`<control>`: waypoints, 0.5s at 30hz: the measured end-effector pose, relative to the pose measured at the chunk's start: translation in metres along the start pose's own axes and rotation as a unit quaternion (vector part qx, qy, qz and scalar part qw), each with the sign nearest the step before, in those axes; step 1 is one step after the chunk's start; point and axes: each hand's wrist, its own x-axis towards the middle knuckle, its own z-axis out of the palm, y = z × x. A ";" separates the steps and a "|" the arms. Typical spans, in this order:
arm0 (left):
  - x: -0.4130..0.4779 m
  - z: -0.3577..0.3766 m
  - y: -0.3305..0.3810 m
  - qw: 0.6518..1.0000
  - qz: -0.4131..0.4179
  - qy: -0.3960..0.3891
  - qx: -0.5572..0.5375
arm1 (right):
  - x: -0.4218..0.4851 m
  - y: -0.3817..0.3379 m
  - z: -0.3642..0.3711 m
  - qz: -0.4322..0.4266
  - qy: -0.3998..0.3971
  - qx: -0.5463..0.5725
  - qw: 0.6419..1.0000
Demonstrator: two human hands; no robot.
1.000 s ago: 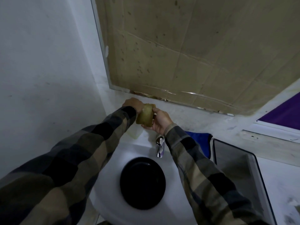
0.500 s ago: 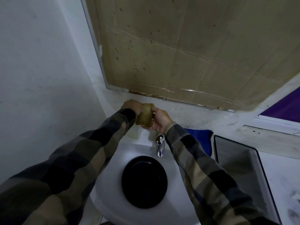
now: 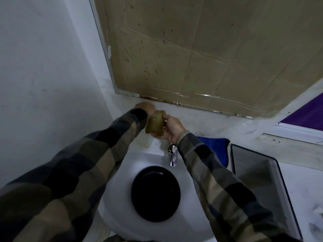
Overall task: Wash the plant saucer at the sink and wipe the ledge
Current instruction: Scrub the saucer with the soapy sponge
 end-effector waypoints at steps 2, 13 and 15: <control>0.003 0.008 -0.009 0.998 0.008 -0.009 0.054 | 0.001 0.002 0.003 -0.001 0.008 -0.003 1.000; 0.008 -0.001 0.000 0.998 0.033 -0.013 0.049 | -0.004 -0.005 0.001 -0.004 0.011 0.003 1.000; 0.008 0.000 0.001 0.999 0.010 0.003 0.032 | -0.005 -0.008 0.000 -0.004 0.002 -0.009 1.000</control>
